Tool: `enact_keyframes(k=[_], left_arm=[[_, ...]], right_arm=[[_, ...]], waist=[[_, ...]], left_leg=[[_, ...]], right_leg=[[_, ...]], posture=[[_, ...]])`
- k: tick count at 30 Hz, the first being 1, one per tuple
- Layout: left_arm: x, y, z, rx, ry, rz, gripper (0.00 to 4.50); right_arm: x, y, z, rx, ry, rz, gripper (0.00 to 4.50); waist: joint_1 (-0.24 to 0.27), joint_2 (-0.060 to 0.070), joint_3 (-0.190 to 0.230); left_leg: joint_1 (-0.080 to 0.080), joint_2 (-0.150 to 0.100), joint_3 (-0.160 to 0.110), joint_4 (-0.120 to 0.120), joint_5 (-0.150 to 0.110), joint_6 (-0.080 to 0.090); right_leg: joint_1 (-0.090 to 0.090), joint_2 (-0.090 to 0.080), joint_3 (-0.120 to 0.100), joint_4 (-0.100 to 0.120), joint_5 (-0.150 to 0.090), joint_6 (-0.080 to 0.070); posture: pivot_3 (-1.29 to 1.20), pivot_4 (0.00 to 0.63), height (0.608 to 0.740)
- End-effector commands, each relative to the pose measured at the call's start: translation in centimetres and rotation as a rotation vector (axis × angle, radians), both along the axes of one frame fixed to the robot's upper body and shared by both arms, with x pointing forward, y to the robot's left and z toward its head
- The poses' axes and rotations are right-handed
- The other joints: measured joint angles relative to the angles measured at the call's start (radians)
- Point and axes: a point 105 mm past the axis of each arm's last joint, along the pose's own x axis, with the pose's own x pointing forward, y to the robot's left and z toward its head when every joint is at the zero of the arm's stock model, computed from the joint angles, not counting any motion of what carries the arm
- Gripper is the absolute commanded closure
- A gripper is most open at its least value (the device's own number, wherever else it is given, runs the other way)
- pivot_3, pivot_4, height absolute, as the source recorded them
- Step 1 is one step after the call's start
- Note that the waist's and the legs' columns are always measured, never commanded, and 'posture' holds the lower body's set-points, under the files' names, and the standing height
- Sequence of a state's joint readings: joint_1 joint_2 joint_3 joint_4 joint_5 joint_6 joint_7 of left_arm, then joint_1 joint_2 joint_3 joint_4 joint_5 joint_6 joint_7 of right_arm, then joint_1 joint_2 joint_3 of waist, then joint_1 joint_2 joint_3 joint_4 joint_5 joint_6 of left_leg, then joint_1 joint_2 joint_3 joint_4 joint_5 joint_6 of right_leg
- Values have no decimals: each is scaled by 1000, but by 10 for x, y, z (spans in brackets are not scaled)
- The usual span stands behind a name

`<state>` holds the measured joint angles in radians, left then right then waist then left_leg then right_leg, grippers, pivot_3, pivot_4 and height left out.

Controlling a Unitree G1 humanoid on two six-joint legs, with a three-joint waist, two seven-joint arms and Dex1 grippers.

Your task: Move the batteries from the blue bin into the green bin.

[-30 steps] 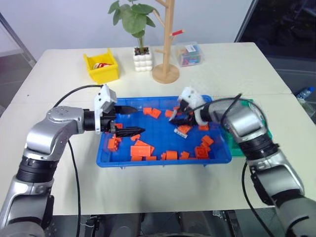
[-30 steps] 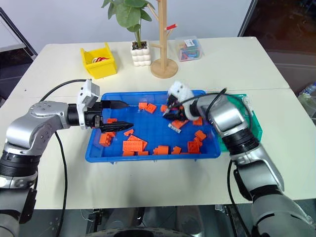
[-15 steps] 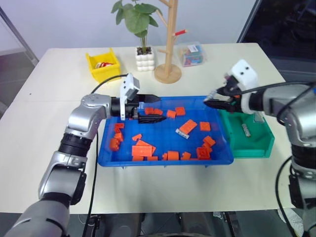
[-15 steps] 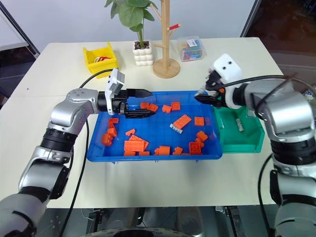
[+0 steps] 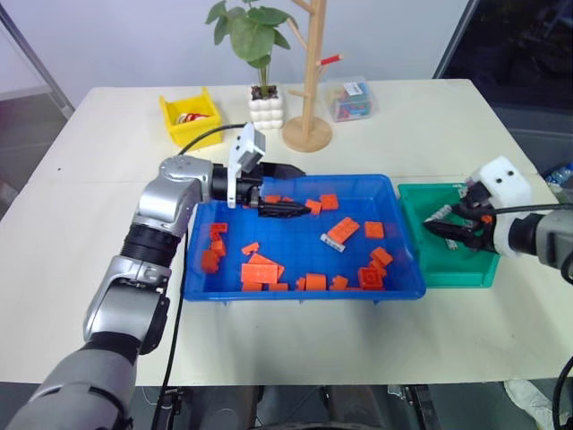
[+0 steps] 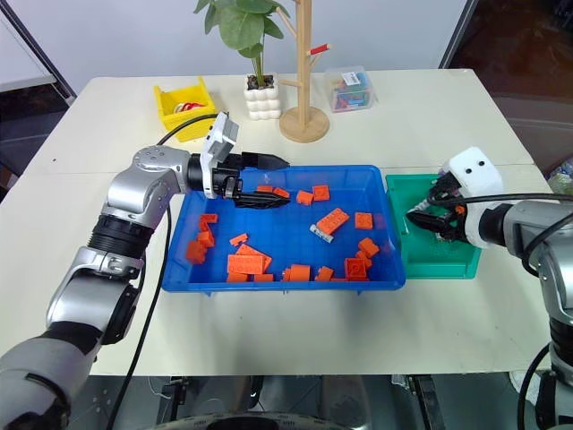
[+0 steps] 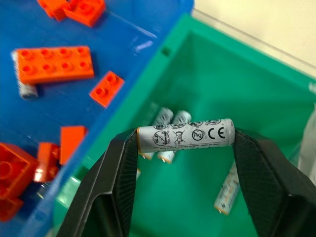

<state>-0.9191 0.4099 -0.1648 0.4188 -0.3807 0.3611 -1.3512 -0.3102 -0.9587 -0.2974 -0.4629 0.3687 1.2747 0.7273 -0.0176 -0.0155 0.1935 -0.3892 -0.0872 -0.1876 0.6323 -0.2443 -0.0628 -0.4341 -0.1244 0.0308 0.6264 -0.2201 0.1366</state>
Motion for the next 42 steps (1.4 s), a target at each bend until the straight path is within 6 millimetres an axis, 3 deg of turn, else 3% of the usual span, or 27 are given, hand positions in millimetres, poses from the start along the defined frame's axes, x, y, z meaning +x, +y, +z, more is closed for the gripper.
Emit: enact_keyframes(k=[1, 7, 10, 12, 14, 18, 26, 35, 42], left_arm=[[-2, 2, 16, -7, -64, -11, 0], [-1, 8, 15, 0, -66, 9, 0], [-2, 11, 14, 6, -65, 22, 0], [-3, 16, 14, 13, -68, 33, 0], [-4, 20, 15, 19, -70, 43, 0], [-8, 29, 20, 26, -80, 78, 0], [-19, 46, 24, 20, -70, 159, 0], [-29, 59, 23, 19, -51, 240, 0], [-34, 65, 22, 8, -39, 277, 0]], right_arm=[[1, -5, 9, -37, -60, -5, 87], [11, -8, 22, -113, -121, -5, 87], [19, 12, 47, -142, -233, 104, 87], [17, 35, 53, -186, -265, 258, 87], [12, 51, 48, -249, -263, 396, 87], [8, 69, 18, -299, -220, 570, 87], [23, 77, -30, -466, -211, 748, 87], [51, 93, -33, -429, -274, 797, 87], [54, 111, -23, -426, -309, 872, 87]], waist=[[0, 0, 0], [-1, 0, 0], [-3, 0, 0], [-3, 0, 0], [-1, 0, 0], [-1, 0, 0], [-9, 0, 0], [-31, -1, 0], [-23, -1, 0]], left_leg=[[0, 0, 0, 0, 0, 0], [0, 0, 0, 0, 0, 0], [0, 0, 0, 0, 0, 0], [0, 0, 0, 0, 0, 0], [0, 0, 0, -1, 0, 0], [0, 0, 0, 0, 0, 0], [0, 0, 0, 0, 0, 0], [13, 3, 1, -2, 0, 0], [13, 5, 1, -3, 0, 0]], right_leg=[[0, 0, 0, 0, 0, 0], [0, 0, 0, 0, 0, 0], [0, 0, 0, 0, 0, 0], [0, 0, 0, 0, 0, 0], [0, 0, 0, 0, 0, 0], [1, 0, 0, -2, 0, 1], [1, 0, 0, -4, 0, 1], [13, 2, 0, -5, 1, 1], [14, 4, 0, -7, 1, 0]], posture=[[0, 150, 740], [0, 150, 740], [0, 150, 740], [0, 150, 740], [0, 150, 740], [0, 150, 740], [0, 150, 740], [0, 150, 740], [0, 150, 740]])
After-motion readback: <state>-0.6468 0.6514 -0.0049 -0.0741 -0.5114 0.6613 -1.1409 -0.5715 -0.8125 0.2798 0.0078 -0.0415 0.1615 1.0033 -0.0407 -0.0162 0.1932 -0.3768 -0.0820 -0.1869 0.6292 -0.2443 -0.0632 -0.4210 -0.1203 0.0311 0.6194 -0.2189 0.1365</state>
